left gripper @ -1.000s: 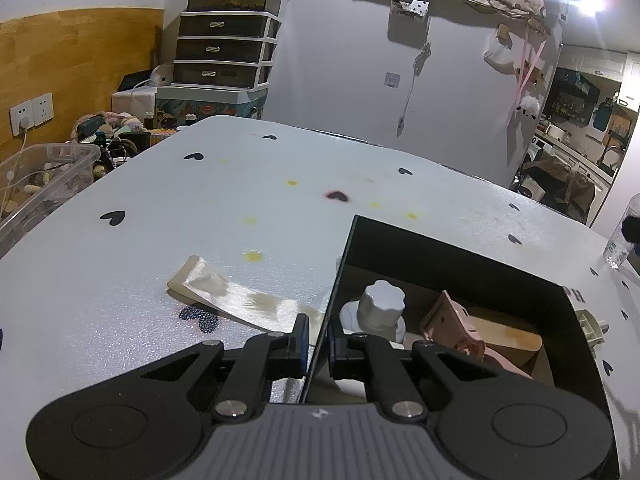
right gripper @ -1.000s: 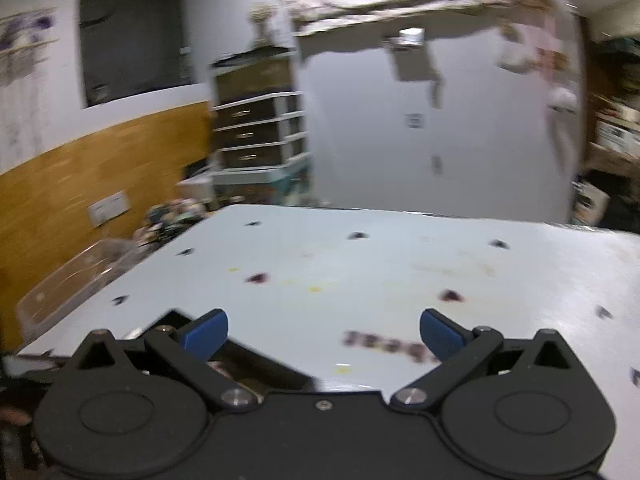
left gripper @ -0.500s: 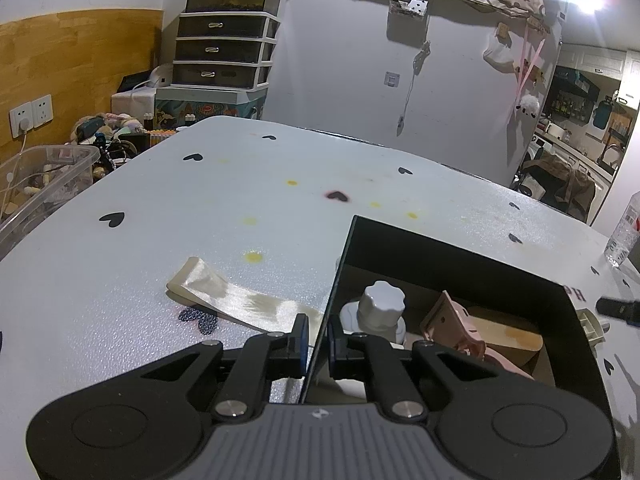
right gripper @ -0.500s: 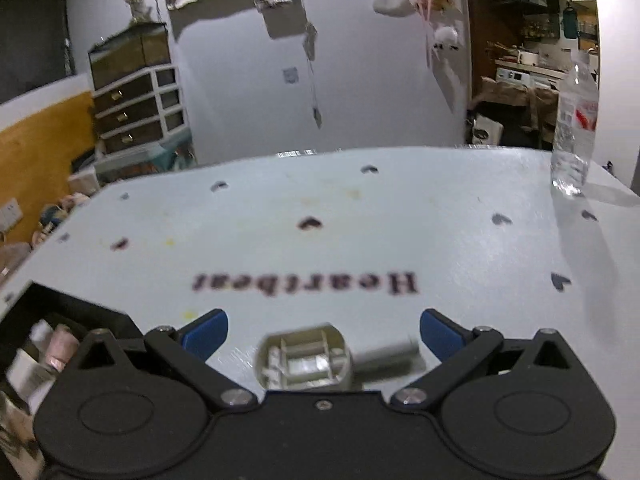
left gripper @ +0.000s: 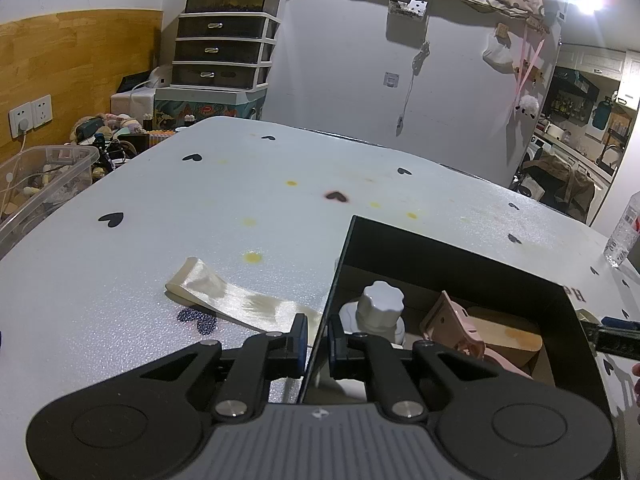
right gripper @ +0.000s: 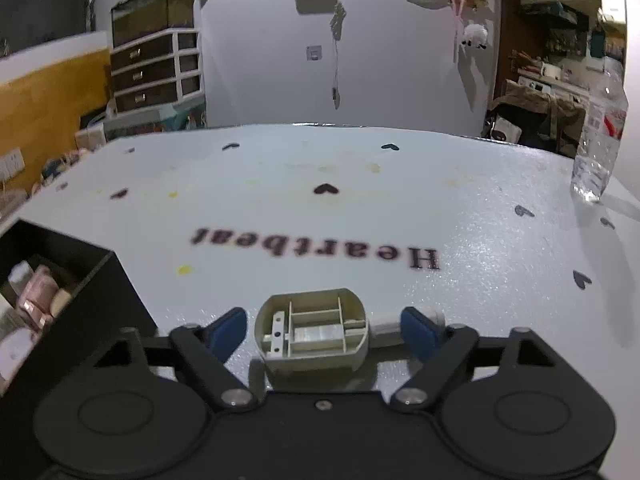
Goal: Organize rigid objects
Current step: 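Grasp the beige plastic part with grey rod using the right gripper, then carry the beige plastic part into the black box and release it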
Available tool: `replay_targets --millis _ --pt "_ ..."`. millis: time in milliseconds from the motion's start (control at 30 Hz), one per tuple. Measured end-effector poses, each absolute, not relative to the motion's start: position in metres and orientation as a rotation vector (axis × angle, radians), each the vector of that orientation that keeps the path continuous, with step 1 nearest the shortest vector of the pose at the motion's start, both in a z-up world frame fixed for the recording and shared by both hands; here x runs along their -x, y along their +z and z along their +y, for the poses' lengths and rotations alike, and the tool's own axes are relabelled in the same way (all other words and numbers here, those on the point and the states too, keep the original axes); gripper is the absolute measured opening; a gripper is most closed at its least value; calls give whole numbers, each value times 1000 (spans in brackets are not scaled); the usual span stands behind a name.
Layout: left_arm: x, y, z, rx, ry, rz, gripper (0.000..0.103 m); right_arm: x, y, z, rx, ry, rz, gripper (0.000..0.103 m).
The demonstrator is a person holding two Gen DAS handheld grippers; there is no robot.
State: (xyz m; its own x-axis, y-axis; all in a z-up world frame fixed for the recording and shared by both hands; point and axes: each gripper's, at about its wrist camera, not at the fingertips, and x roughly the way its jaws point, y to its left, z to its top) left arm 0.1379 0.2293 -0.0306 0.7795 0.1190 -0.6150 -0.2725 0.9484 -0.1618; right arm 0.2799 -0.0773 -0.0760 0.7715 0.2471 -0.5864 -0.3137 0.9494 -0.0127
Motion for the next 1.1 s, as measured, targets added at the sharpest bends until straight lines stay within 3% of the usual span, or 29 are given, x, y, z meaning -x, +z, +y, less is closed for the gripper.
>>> replay_targets --millis 100,533,867,1100 --pt "-138 -31 229 249 214 644 9 -280 -79 -73 148 330 621 65" --pt "-138 -31 229 249 214 644 9 -275 -74 -77 125 359 608 64" --pt "-139 -29 227 250 219 644 9 -231 -20 -63 67 595 499 65" --pt "-139 -30 228 255 215 640 9 -205 -4 -28 109 871 547 65"
